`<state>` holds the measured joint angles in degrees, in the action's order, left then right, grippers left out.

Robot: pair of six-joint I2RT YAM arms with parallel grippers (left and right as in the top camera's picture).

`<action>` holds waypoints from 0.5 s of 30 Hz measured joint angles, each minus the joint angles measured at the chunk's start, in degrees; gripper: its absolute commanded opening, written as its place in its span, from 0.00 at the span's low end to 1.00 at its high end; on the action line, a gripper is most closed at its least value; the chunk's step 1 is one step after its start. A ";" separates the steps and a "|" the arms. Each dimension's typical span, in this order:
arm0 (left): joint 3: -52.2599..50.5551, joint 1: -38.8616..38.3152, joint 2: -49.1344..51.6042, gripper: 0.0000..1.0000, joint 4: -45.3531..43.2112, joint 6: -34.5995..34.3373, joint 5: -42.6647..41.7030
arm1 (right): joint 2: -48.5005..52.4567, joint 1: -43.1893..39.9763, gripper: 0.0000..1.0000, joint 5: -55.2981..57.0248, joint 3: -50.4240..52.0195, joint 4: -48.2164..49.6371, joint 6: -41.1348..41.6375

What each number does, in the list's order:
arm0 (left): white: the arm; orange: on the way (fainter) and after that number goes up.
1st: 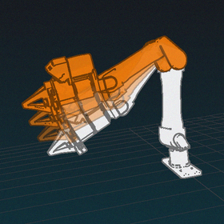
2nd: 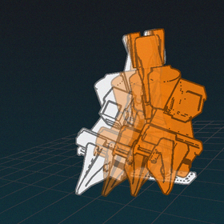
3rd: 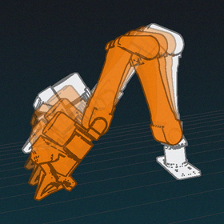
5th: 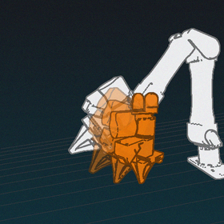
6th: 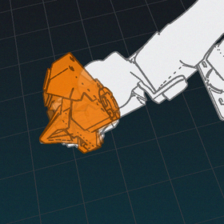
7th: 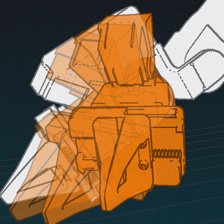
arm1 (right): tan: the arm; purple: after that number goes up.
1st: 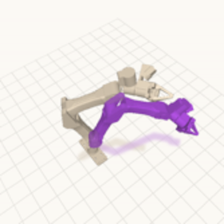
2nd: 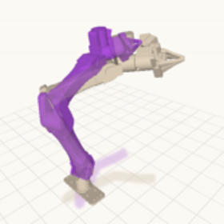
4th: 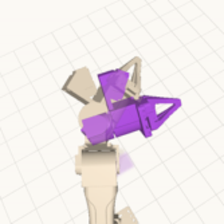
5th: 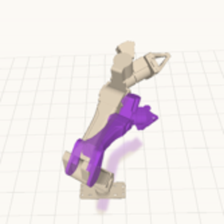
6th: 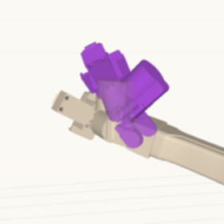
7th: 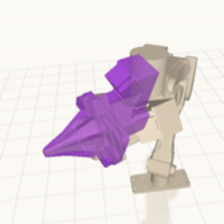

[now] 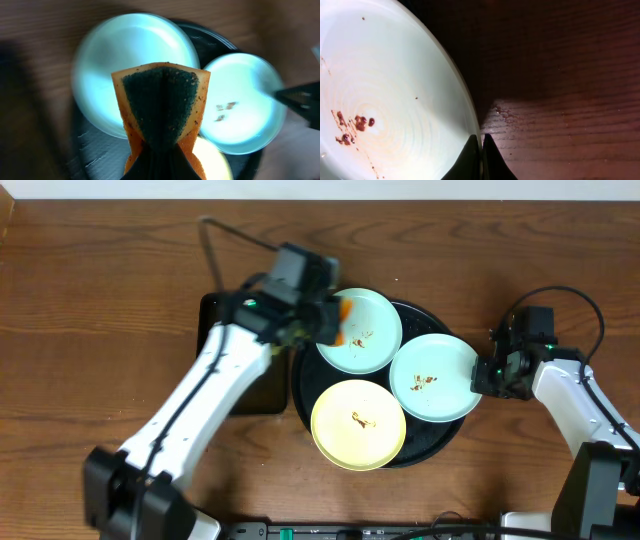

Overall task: Clean dirty plates on tray and stack at the side
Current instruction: 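Lift the sponge with left gripper and carry it over the plates, then wipe the top green plate with the sponge in left gripper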

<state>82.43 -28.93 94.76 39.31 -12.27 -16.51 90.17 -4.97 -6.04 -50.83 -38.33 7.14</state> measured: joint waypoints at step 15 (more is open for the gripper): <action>0.66 -14.73 17.97 0.07 -21.22 -3.50 -14.32 | 0.00 0.00 0.01 0.00 0.00 -0.02 0.00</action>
<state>83.09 -43.66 112.73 18.09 -15.77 -30.83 90.17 -4.97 -6.04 -50.83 -38.35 7.14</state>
